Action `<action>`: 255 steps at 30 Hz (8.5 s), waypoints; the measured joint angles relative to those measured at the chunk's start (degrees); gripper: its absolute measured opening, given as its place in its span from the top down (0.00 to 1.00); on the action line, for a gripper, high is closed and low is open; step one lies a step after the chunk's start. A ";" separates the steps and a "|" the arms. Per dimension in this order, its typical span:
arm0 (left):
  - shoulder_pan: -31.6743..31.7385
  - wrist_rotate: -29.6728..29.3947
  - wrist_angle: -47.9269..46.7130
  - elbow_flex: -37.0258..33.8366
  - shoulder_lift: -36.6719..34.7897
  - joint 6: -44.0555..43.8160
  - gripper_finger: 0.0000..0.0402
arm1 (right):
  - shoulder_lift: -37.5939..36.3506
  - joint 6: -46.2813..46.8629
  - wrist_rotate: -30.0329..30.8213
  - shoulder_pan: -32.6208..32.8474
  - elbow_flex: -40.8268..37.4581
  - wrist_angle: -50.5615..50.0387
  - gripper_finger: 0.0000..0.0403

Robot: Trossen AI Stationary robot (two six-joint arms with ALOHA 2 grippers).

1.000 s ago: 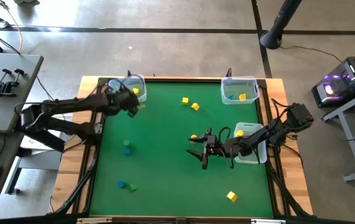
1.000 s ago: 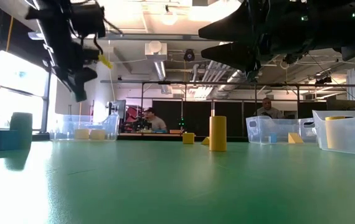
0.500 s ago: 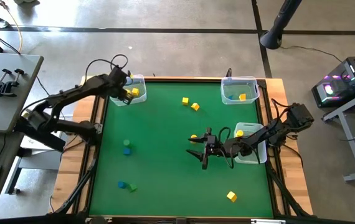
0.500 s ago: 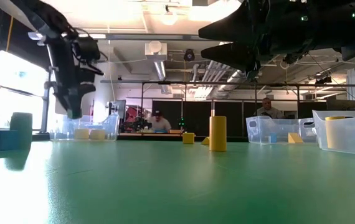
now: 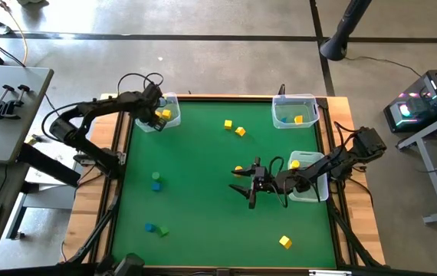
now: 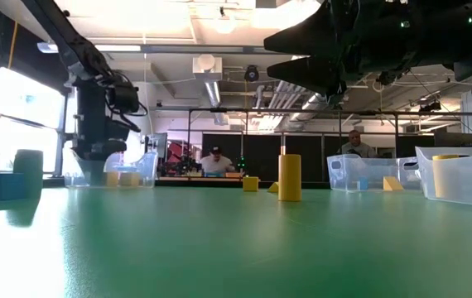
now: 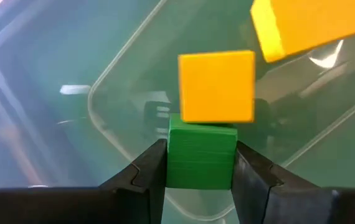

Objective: Sort blocks by size
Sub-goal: Put the green cube block into the top left transparent bin, then put the yellow triangular block into the top right transparent bin, then put the yellow cylindrical block into the bottom transparent bin

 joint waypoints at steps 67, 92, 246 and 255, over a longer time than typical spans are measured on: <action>-59.14 3.03 76.77 -22.14 -9.89 -8.97 0.51 | -25.60 -11.84 26.88 4.82 0.07 -24.57 0.39; -58.39 2.63 80.50 -22.14 -5.45 -8.49 0.51 | -3.87 -5.40 -12.88 -37.55 9.10 -44.93 0.34; -60.01 2.63 77.07 -22.10 -5.47 -7.97 0.51 | -1.07 3.73 -11.01 -12.19 -1.40 -27.71 0.35; -60.01 2.63 77.18 -22.10 -5.47 -8.14 0.51 | 5.44 0.61 -8.08 -12.26 1.88 -25.25 0.50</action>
